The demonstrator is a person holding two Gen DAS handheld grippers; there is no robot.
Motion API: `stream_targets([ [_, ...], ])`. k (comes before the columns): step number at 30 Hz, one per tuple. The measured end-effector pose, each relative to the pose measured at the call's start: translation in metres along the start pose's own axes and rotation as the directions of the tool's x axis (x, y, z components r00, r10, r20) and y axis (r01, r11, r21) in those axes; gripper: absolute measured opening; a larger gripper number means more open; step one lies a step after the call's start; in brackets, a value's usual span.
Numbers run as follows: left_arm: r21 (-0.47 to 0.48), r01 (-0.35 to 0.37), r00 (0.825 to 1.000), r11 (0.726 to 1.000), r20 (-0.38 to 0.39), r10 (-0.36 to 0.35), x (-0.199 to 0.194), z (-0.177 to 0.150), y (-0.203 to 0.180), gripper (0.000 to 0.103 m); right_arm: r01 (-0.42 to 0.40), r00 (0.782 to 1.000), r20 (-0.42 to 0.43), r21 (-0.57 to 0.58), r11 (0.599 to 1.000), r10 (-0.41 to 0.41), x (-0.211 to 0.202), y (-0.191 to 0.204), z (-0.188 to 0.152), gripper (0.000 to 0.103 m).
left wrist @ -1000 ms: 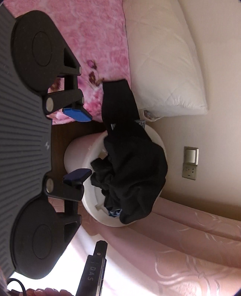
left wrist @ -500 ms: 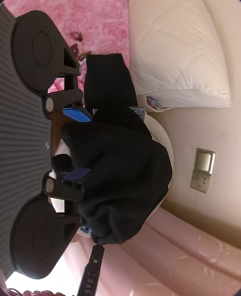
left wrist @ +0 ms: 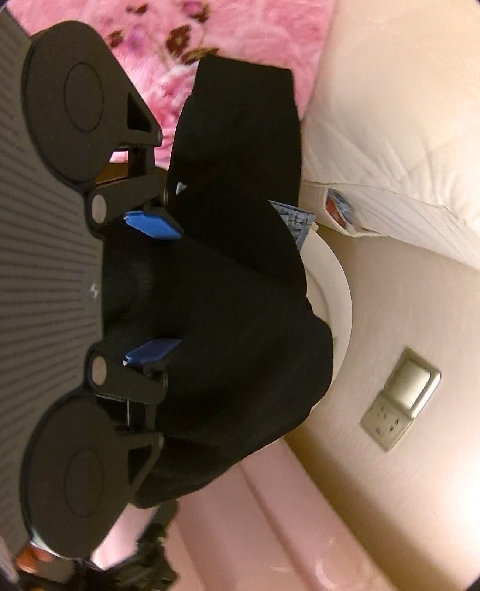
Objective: Fold clothes
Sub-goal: 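Close both grippers on the black garment on the bin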
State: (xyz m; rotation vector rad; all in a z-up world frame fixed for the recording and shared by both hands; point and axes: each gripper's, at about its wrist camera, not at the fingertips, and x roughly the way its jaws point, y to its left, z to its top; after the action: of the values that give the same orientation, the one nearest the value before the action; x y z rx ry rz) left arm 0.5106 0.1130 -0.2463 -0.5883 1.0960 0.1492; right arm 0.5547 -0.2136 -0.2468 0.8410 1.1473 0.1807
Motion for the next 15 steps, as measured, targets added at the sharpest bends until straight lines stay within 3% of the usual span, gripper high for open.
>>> stream_targets([
  [5,-0.09,0.057,0.998,0.994,-0.012,-0.058,0.025,0.008,0.012,0.058,0.065,0.998,-0.003,-0.018,0.998,-0.065,0.015,-0.003,-0.002,0.067],
  [6,-0.097,0.068,0.997,0.993,-0.018,-0.07,0.029,0.009,0.012,0.057,0.079,0.997,-0.002,-0.042,0.996,-0.079,0.018,-0.002,-0.003,0.067],
  [7,-0.101,0.078,0.996,0.992,-0.023,-0.081,0.031,0.01,0.011,0.047,0.094,0.995,-0.003,-0.073,0.993,-0.095,0.021,0.0,-0.002,0.065],
  [8,-0.09,0.087,0.996,0.992,-0.024,-0.09,0.032,0.01,0.009,0.042,0.114,0.993,-0.003,-0.11,0.987,-0.115,0.022,0.003,-0.004,0.061],
  [10,-0.056,0.087,0.996,0.995,-0.016,-0.088,0.031,0.01,0.004,0.034,0.165,0.986,0.006,-0.191,0.968,-0.167,0.024,0.011,-0.006,0.03],
  [11,-0.031,0.084,0.996,0.996,-0.009,-0.084,0.029,0.01,0.001,0.031,0.179,0.983,0.013,-0.222,0.959,-0.181,0.024,0.013,-0.008,0.023],
  [13,-0.003,0.082,0.997,0.997,0.006,-0.082,0.022,0.011,-0.001,0.016,0.165,0.986,0.017,-0.257,0.952,-0.166,0.022,0.019,-0.009,0.01],
  [15,0.009,0.085,0.996,0.996,0.022,-0.085,0.014,0.013,-0.001,0.007,0.159,0.987,0.035,-0.293,0.943,-0.155,0.02,0.027,-0.01,0.008],
])
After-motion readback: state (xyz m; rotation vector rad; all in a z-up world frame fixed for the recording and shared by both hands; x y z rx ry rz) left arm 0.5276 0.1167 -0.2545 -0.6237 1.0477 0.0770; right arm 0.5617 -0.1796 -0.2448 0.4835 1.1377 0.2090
